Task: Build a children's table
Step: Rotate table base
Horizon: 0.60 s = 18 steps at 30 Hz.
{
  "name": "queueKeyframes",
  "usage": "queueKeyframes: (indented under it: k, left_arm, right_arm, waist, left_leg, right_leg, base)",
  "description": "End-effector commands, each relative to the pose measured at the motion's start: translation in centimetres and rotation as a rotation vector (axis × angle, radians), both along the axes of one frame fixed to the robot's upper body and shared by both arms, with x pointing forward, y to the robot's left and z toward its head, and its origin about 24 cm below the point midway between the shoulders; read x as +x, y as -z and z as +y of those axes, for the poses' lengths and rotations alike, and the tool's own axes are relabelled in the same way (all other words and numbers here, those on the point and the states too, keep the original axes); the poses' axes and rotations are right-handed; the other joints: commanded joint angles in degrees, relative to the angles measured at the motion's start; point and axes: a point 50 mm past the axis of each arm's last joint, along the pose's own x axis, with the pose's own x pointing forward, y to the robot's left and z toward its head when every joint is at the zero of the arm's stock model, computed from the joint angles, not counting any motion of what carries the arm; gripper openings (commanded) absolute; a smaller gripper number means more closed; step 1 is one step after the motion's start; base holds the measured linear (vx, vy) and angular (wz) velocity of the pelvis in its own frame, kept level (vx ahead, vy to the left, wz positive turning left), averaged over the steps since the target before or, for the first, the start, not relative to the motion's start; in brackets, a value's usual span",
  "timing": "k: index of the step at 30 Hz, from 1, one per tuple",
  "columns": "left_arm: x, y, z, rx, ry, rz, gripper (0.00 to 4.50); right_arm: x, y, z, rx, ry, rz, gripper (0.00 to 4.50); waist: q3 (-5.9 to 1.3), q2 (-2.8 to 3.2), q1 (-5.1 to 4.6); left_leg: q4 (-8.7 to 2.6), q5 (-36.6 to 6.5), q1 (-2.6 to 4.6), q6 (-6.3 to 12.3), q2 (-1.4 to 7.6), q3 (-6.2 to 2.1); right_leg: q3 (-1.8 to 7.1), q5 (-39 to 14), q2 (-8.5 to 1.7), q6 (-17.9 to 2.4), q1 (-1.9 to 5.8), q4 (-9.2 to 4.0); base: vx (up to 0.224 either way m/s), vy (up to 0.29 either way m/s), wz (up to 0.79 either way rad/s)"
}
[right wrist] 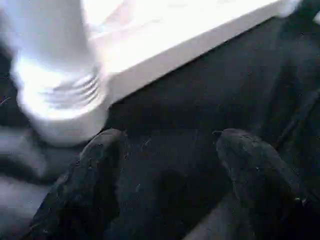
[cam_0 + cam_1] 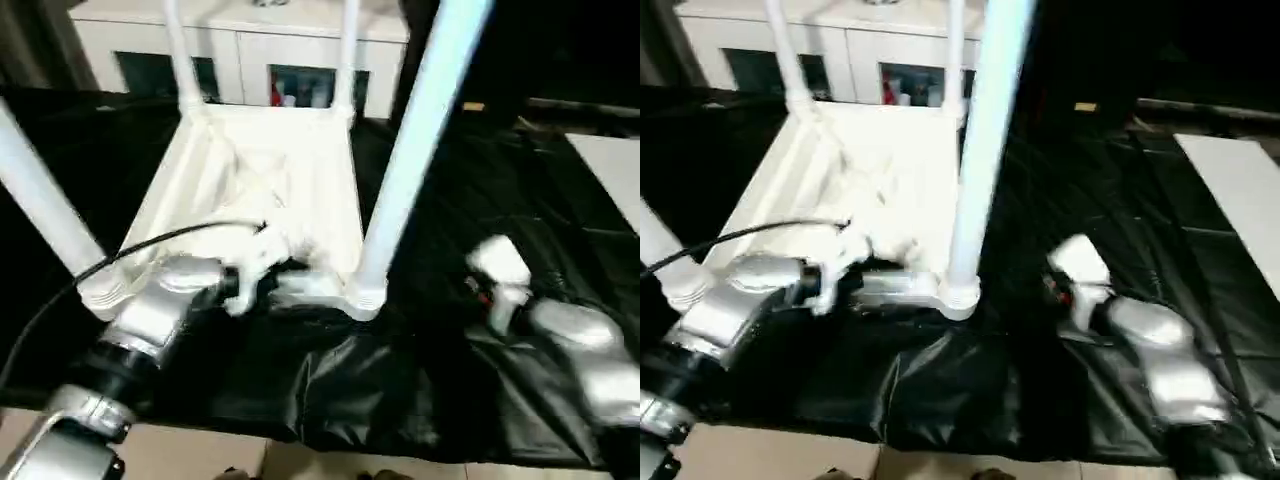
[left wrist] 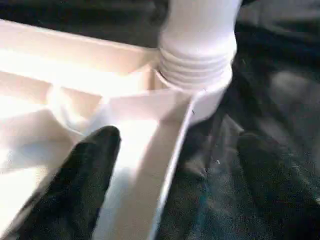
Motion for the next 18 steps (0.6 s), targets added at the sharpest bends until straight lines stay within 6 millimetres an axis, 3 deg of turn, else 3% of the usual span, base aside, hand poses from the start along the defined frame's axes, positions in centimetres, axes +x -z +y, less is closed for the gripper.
queueKeyframes:
  k: [1,2,3,13,18]
  left_arm:
    - [0.3,-0.6,-0.8,0.048,0.075,-0.035,3.85]
    - [0.4,-0.4,-0.7,0.082,0.088,-0.036,3.73]
    - [0.6,-0.2,-0.7,0.107,0.098,-0.040,3.73]
    - [1.9,0.4,-0.4,0.174,0.096,-0.046,3.06]
    - [2.1,0.3,0.7,0.198,0.099,-0.021,2.50]
  right_arm:
    - [-0.5,-0.8,1.1,-0.008,-0.095,0.007,3.33]
    - [-0.7,-0.8,1.2,-0.019,-0.115,0.012,3.33]
    - [-0.8,-0.9,1.4,-0.027,-0.128,0.015,3.33]
    - [-1.9,-1.3,3.4,-0.019,-0.202,0.054,3.33]
    - [-2.0,-1.4,3.6,-0.025,-0.211,0.060,3.33]
  waist:
    - [-3.70,0.13,0.32]
    - [-3.73,1.12,0.37]
    - [-3.71,0.49,0.10]
    - [-3.93,0.76,0.50]
    - [-3.86,0.75,0.49]
  left_leg:
    - [-4.50,-14.9,0.35,1.98,1.06,-0.23]
    - [-4.48,-15.0,0.46,1.77,1.09,-0.28]
    - [-4.47,-15.2,0.39,1.87,1.02,-0.23]
    - [-4.24,-13.7,0.37,1.73,0.97,-0.23]
    - [-4.31,-14.8,0.46,1.12,1.00,-0.30]
  right_leg:
    - [1.64,-16.6,-3.11,-10.2,3.01,-4.64]
    - [1.69,-15.7,-3.08,-10.6,2.94,-4.42]
    - [1.60,-15.2,-2.94,-10.6,3.02,-4.60]
    - [1.63,-12.3,-3.10,-11.9,3.24,-4.26]
    - [1.67,-14.3,-3.30,-11.7,3.22,-4.37]
  base:
    - [0.000,0.000,0.00]
    - [0.000,0.000,0.00]
    - [0.000,0.000,0.00]
    - [0.000,0.000,0.00]
    - [0.000,0.000,0.00]
